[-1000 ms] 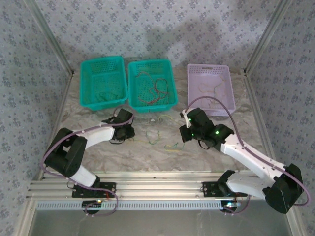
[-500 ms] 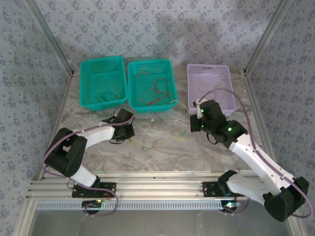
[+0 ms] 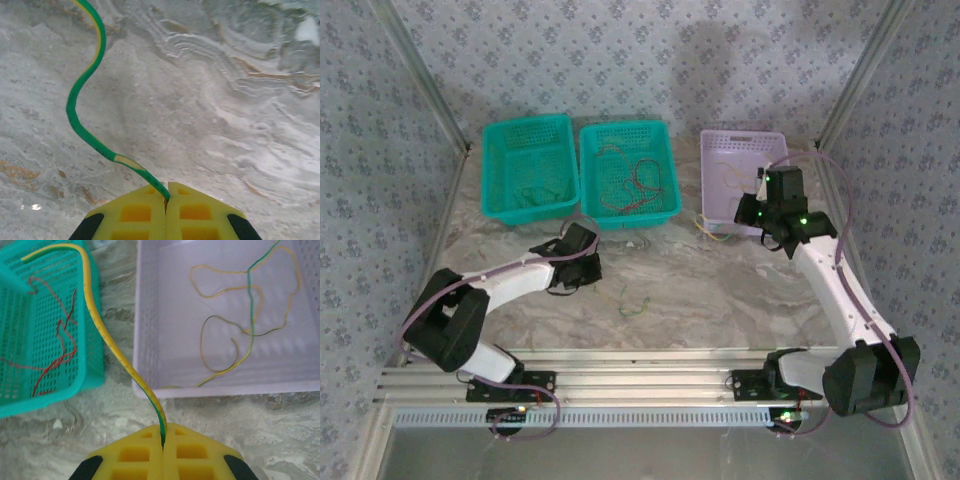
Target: Untangle the cables
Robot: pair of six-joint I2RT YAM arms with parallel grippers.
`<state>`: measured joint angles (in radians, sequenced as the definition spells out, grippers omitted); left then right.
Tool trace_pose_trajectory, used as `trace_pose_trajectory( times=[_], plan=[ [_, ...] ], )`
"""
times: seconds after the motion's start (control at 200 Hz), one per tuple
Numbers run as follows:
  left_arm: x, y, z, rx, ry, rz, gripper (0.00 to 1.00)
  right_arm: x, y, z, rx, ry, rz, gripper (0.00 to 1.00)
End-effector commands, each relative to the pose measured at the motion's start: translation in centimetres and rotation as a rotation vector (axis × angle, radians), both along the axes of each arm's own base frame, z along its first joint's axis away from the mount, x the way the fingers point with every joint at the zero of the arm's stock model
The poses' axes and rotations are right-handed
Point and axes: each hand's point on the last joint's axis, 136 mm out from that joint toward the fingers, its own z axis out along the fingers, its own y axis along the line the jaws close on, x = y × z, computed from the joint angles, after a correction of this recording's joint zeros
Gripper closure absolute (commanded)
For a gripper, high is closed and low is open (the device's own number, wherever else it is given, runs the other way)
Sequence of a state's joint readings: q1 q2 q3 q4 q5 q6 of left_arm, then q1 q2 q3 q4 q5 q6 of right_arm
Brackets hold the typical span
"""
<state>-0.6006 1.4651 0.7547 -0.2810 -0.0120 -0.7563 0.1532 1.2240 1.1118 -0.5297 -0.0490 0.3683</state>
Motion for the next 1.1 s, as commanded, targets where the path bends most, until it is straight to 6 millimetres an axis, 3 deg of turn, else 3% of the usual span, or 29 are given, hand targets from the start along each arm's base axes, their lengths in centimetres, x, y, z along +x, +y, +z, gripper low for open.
trace_pose_trajectory(
  times=[0.0,0.07,0.085,0.125,0.3,0.7,1.099],
  plan=[
    [0.2,-0.6,1.8,-0.01,-0.071,-0.036,1.0,2.2,-1.1,2.1,0.063,-0.055,-0.063,1.0],
    [0.3,-0.7,2.4,-0.01,-0.096,-0.044,1.0,3.3,-2.0,1.4,0.064,-0.043,-0.098,1.0],
    [0.3,-0.8,2.5,-0.009,-0.099,-0.046,1.0,3.9,-2.2,2.6,0.071,-0.07,-0.105,1.0],
    [0.4,-0.9,2.8,-0.011,-0.11,-0.05,1.0,4.7,-2.6,2.7,0.073,-0.071,-0.117,1.0],
    [0.5,-1.1,3.6,-0.017,-0.134,-0.053,1.0,7.5,-4.5,1.4,0.085,-0.044,-0.173,1.0],
    [0.2,-0.2,4.5,-0.009,-0.175,-0.039,1.0,11.3,-6.9,-1.6,0.038,0.01,-0.253,1.0],
    [0.1,0.1,5.5,-0.019,-0.21,-0.03,1.0,14.5,-7.5,-7.2,0.022,0.146,-0.26,1.0]
  ],
)
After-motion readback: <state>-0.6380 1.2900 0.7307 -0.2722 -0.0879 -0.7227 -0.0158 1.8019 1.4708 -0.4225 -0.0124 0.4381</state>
